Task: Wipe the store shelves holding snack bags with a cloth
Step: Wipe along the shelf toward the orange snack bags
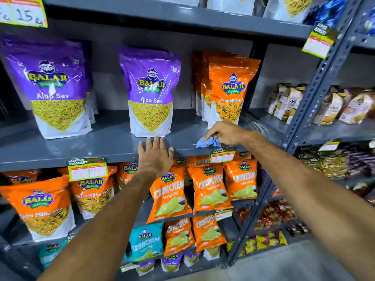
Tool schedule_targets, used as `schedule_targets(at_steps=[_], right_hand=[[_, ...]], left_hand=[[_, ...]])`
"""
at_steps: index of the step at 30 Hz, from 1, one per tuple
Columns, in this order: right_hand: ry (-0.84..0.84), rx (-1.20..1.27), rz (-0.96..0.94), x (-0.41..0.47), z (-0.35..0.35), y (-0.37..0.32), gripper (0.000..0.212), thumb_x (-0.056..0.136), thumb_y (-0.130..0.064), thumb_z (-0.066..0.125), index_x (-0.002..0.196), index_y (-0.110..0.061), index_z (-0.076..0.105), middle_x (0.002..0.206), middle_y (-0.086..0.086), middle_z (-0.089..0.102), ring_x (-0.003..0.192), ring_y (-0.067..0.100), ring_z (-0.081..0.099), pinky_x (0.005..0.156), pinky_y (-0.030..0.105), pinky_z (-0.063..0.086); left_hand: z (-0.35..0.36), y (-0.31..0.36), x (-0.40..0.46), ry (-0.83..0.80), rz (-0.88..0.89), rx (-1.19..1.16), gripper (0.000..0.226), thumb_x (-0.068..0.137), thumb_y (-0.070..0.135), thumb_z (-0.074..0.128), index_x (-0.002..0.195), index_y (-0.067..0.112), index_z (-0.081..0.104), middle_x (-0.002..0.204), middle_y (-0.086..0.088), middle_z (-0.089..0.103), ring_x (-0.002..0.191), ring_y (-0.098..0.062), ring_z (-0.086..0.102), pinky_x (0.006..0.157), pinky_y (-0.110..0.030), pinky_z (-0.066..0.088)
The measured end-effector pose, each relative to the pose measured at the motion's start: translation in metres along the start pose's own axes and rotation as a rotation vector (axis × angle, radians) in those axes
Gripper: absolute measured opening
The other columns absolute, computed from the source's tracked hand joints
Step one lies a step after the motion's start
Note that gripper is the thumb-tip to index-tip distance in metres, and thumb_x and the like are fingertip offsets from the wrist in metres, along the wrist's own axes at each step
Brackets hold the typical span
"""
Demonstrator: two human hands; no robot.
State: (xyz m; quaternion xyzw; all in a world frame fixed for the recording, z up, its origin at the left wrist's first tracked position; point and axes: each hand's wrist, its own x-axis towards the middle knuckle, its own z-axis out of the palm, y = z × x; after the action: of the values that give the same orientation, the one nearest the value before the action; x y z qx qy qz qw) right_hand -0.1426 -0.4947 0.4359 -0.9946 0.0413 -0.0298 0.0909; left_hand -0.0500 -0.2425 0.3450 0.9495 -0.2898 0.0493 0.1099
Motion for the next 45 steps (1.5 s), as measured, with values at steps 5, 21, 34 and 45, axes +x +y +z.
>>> schedule_targets(at_steps=[5, 21, 34, 45], right_hand=[[0.086, 0.05, -0.051, 0.016, 0.008, -0.032, 0.051, 0.093, 0.007, 0.047, 0.125, -0.025, 0.071, 0.121, 0.005, 0.068, 0.085, 0.021, 0.064, 0.063, 0.023, 0.044], [-0.001, -0.089, -0.208, 0.022, 0.001, 0.012, 0.053, 0.088, 0.003, 0.048, 0.126, -0.027, 0.069, 0.132, 0.006, 0.063, 0.116, 0.031, 0.059, 0.095, 0.039, 0.05], [0.257, 0.184, 0.082, 0.129, -0.017, -0.012, 0.036, 0.091, -0.007, 0.053, 0.122, -0.017, 0.069, 0.12, 0.013, 0.067, 0.11, 0.035, 0.063, 0.082, 0.037, 0.054], [0.103, -0.096, 0.208, 0.168, 0.037, -0.037, 0.042, 0.088, -0.012, 0.058, 0.13, -0.009, 0.059, 0.137, 0.018, 0.059, 0.123, 0.039, 0.058, 0.097, 0.044, 0.052]], left_hand=[[0.002, 0.002, 0.0, 0.017, -0.009, 0.009, 0.067, 0.106, 0.051, 0.016, 0.162, 0.013, 0.017, 0.172, -0.007, 0.012, 0.159, -0.03, 0.006, 0.127, -0.056, 0.004], [0.012, 0.007, 0.008, 0.049, -0.08, 0.119, 0.075, 0.099, 0.053, 0.001, 0.163, 0.016, 0.017, 0.172, 0.0, 0.012, 0.159, -0.022, 0.007, 0.126, -0.048, 0.007], [0.013, 0.005, 0.007, 0.119, -0.075, 0.103, 0.095, 0.084, 0.062, -0.012, 0.162, 0.018, 0.02, 0.171, 0.002, 0.019, 0.159, -0.019, 0.011, 0.127, -0.044, 0.006], [0.019, 0.0, 0.008, 0.148, -0.038, 0.092, 0.086, 0.092, 0.059, -0.005, 0.162, 0.018, 0.023, 0.17, 0.0, 0.022, 0.158, -0.021, 0.012, 0.127, -0.05, 0.009]])
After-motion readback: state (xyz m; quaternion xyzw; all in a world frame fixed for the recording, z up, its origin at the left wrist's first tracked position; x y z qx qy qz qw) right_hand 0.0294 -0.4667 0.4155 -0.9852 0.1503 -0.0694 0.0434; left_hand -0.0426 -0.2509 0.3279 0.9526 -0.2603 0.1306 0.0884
